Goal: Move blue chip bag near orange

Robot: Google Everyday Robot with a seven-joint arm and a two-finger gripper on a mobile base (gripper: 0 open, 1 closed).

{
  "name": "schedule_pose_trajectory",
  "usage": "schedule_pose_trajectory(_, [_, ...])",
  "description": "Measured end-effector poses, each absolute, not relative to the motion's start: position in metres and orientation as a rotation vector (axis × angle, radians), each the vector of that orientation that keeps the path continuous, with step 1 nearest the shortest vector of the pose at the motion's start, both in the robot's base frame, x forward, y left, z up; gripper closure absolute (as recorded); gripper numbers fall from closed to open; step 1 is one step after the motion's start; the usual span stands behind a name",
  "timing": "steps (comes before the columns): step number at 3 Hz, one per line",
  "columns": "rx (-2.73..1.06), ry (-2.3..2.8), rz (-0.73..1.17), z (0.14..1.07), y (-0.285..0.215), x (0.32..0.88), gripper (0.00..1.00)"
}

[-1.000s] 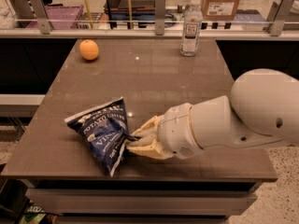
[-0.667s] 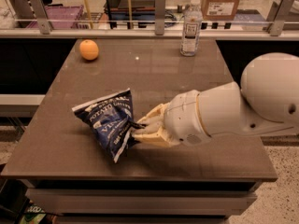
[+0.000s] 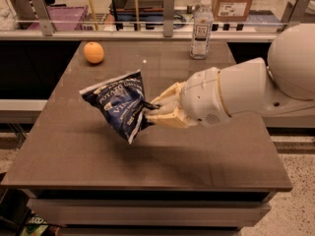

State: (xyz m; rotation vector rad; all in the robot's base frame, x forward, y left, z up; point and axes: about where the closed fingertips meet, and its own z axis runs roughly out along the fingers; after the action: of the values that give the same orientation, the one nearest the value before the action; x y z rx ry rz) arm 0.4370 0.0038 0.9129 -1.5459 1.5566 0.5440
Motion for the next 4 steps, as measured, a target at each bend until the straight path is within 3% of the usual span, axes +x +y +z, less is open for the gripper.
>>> schedule_pose_trajectory(4, [-1.491, 1.640, 0.339, 0.980, -0.028, 0.526, 1.00])
